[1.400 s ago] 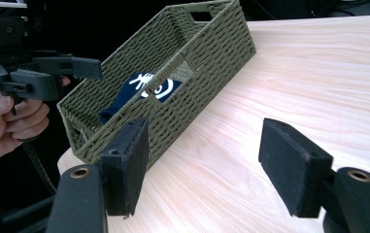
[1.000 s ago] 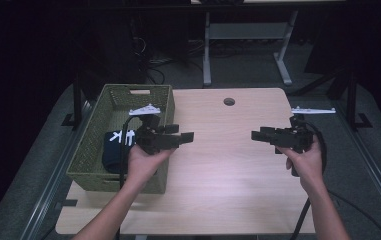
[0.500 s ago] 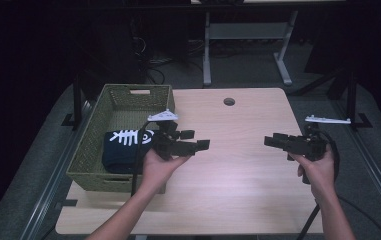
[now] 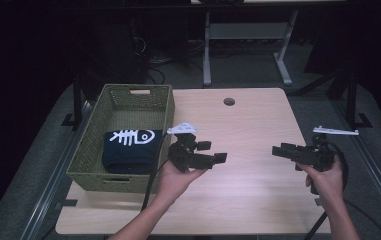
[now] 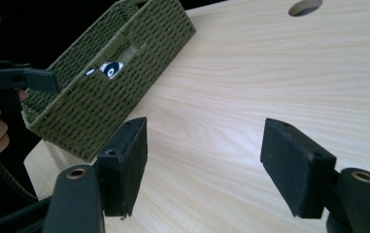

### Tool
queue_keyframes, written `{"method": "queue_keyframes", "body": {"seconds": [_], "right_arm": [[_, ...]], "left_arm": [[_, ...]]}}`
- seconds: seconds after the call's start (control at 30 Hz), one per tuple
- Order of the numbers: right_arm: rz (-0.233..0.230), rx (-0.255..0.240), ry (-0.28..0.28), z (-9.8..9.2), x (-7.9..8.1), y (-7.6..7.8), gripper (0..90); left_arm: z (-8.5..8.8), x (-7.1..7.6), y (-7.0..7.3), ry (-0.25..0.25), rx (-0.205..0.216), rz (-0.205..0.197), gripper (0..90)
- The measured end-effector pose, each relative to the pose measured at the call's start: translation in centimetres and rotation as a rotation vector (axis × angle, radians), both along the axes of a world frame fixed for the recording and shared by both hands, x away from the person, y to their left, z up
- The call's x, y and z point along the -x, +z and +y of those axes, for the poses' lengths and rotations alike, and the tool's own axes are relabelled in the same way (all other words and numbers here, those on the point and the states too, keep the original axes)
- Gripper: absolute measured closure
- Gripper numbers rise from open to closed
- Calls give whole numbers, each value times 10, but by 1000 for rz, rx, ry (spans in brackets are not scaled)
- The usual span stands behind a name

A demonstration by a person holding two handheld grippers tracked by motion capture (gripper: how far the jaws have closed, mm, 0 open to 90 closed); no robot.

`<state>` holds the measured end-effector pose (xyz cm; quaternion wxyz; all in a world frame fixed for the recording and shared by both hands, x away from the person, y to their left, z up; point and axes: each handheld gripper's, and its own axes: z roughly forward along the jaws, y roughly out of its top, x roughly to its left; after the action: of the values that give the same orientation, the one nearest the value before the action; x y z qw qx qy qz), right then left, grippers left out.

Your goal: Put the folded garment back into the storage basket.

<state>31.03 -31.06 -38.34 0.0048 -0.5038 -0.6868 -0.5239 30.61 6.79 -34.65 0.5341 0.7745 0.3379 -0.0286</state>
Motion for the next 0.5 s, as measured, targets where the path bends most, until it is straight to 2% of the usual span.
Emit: {"method": "queue_keyframes", "body": {"seconds": [0.17, 0.23, 0.33, 0.5], "right_arm": [[1, 4, -21, -7, 8, -8, 337], [2, 9, -28, -10, 11, -13, 337], [18, -9, -30, -12, 19, -19, 339], [10, 26, -41, -13, 27, -26, 336]], "left_arm": [[-7, 8, -7, -19, -6, -9, 227], [-8, 10, -9, -21, 2, -4, 225], [-7, 15, -17, -20, 18, -3, 223], [-6, 23, -31, -27, 2, -14, 223]]}}
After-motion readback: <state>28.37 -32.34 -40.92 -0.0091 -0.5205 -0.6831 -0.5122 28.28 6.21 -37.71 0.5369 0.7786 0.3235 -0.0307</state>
